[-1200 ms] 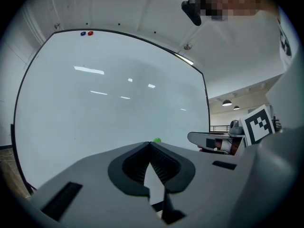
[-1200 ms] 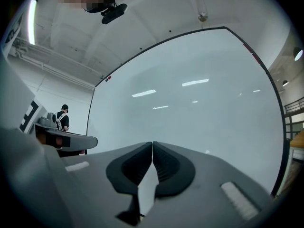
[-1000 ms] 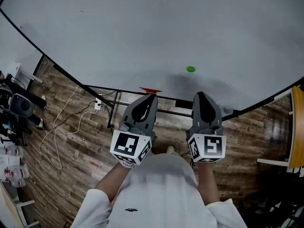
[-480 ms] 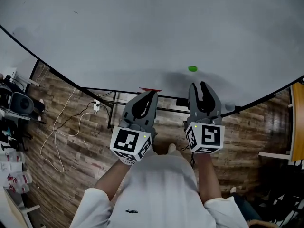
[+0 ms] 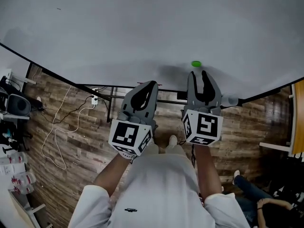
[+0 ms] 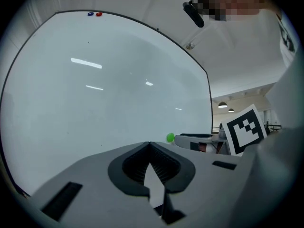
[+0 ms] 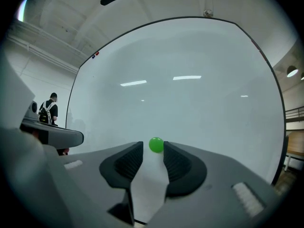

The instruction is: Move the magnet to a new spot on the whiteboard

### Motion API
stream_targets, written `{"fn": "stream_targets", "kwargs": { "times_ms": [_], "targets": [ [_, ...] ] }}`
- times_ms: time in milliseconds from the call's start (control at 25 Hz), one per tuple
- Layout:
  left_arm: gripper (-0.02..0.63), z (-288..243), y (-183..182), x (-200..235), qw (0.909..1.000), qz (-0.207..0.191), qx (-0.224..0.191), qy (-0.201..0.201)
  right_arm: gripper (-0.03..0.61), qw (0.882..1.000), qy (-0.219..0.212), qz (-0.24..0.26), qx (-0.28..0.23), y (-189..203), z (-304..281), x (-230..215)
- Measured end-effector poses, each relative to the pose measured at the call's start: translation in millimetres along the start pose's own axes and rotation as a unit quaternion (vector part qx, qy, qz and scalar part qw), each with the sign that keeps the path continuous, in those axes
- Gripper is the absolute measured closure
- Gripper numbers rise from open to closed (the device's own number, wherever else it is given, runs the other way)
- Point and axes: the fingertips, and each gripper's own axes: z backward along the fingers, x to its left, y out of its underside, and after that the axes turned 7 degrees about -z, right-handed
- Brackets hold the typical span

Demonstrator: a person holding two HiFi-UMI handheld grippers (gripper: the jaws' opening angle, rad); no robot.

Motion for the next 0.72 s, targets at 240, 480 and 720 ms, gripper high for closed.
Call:
{"fn": "stream_targets", "kwargs": {
  "times_ms": [240, 480, 720],
  "targets": [
    [0.607, -9, 2, 4, 1.0, 0.003, 0.003, 0.003, 0.443, 1.0, 0.021, -0.003, 0.009, 5, -12, -7],
    [0.607, -12, 8, 8, 1.0, 0.006, 0.007, 0.003, 0.437, 0.999, 0.036, -0.006, 0.012, 8, -19, -10],
    [0.607, -16, 9, 12, 0.9999, 0.006, 0.007, 0.004, 0.437, 0.999, 0.05, -0.005, 0.011, 8, -23, -10]
  ]
}}
